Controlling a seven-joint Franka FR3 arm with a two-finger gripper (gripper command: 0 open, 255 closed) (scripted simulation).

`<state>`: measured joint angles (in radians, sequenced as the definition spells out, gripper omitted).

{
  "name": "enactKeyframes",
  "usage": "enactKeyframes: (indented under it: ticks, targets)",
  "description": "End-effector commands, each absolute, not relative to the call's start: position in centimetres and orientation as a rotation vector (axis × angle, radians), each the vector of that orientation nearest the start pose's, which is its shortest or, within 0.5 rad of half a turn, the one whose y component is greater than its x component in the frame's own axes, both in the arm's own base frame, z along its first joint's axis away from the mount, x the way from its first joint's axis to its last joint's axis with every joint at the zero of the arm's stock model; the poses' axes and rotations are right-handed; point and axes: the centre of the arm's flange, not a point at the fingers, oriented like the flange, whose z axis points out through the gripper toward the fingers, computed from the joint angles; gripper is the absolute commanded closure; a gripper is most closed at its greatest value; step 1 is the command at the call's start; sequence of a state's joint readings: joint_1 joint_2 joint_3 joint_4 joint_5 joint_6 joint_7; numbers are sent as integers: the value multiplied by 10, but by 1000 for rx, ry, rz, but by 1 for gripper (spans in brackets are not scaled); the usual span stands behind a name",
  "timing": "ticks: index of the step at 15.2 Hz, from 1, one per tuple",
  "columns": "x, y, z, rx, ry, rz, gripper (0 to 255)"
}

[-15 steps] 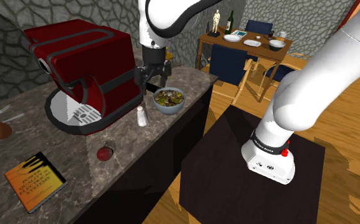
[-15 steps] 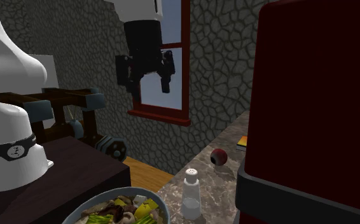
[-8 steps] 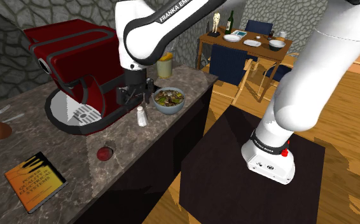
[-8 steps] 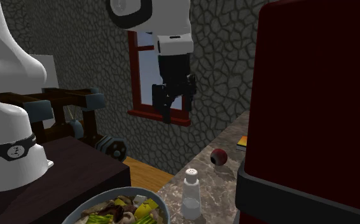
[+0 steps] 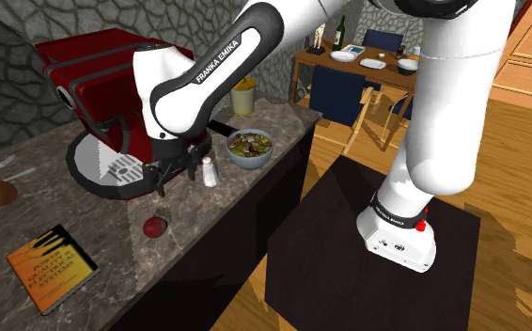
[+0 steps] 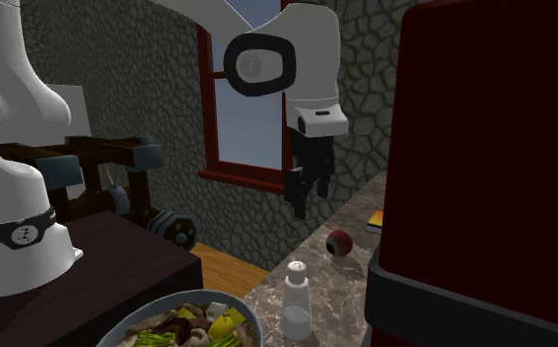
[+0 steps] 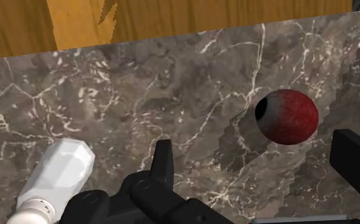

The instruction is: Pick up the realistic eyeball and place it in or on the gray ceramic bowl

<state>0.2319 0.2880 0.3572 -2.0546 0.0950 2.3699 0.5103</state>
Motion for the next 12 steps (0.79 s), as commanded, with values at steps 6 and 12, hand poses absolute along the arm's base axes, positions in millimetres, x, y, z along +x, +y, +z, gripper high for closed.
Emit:
enactKeyframes:
  ticks: [6, 12]
  targets:
    - [523, 392, 252, -2968, -40, 100, 0]
    - [529, 415, 219, -2966, -54, 108, 0]
